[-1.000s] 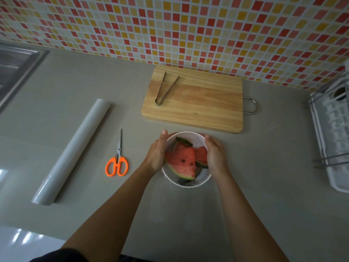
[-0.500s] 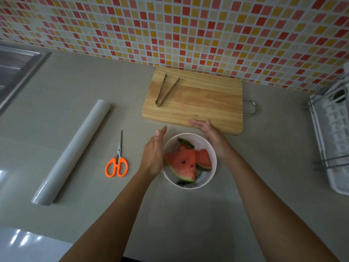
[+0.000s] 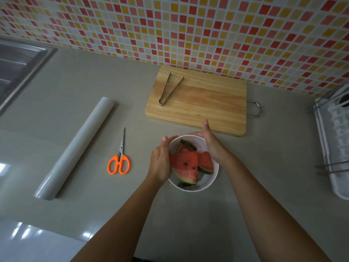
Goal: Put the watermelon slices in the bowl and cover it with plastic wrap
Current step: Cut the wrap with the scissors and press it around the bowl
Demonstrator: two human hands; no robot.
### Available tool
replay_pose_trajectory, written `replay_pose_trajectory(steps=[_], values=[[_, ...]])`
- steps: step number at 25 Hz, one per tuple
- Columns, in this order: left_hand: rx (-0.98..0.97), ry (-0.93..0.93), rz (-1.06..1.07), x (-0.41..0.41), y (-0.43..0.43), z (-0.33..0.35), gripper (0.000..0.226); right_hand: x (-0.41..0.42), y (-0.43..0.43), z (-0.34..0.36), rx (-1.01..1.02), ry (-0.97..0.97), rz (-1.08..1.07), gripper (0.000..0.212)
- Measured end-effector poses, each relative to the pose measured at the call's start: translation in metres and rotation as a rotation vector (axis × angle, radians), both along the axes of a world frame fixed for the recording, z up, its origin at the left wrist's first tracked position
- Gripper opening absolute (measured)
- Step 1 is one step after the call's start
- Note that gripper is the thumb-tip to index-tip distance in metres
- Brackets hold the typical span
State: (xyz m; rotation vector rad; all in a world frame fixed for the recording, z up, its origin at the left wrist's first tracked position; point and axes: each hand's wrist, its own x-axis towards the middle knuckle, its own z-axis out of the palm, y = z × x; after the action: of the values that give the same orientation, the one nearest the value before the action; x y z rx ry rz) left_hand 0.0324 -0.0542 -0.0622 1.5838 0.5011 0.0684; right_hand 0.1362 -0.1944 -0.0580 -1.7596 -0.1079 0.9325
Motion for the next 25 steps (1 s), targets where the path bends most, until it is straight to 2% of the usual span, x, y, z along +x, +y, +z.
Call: replay_pose_trajectory(steps=[2, 4, 6, 8, 12, 14, 18, 25], values=[[0.029, 0.01, -0.016, 0.0, 0.0, 0.003, 0.06, -0.003, -0.001, 0.008, -0.249, -0.223, 0.064, 0.116], [0.051, 0.039, -0.02, -0.001, 0.0, 0.005, 0.058, -0.007, -0.005, 0.01, -0.333, -0.359, 0.003, 0.114], [0.065, 0.073, -0.009, 0.0, 0.0, 0.004, 0.06, -0.012, -0.015, 0.005, -0.204, -0.292, -0.193, 0.097], [0.027, 0.101, 0.001, 0.001, 0.0, 0.002, 0.065, -0.023, -0.024, -0.002, -0.057, -0.138, -0.375, 0.066], [-0.321, 0.144, 0.063, 0.004, -0.004, 0.004, 0.077, -0.06, -0.012, -0.014, 0.031, 0.085, -0.715, 0.037], [-0.322, 0.21, 0.127, 0.01, -0.007, 0.004, 0.082, -0.063, -0.008, -0.015, 0.053, 0.123, -0.833, 0.034], [-0.119, 0.418, 0.173, 0.017, -0.011, 0.004, 0.101, -0.06, -0.006, -0.014, 0.048, 0.13, -0.886, 0.034], [-0.048, 0.558, 0.356, 0.017, -0.024, 0.018, 0.096, -0.057, -0.01, -0.013, 0.047, 0.175, -0.916, 0.031]])
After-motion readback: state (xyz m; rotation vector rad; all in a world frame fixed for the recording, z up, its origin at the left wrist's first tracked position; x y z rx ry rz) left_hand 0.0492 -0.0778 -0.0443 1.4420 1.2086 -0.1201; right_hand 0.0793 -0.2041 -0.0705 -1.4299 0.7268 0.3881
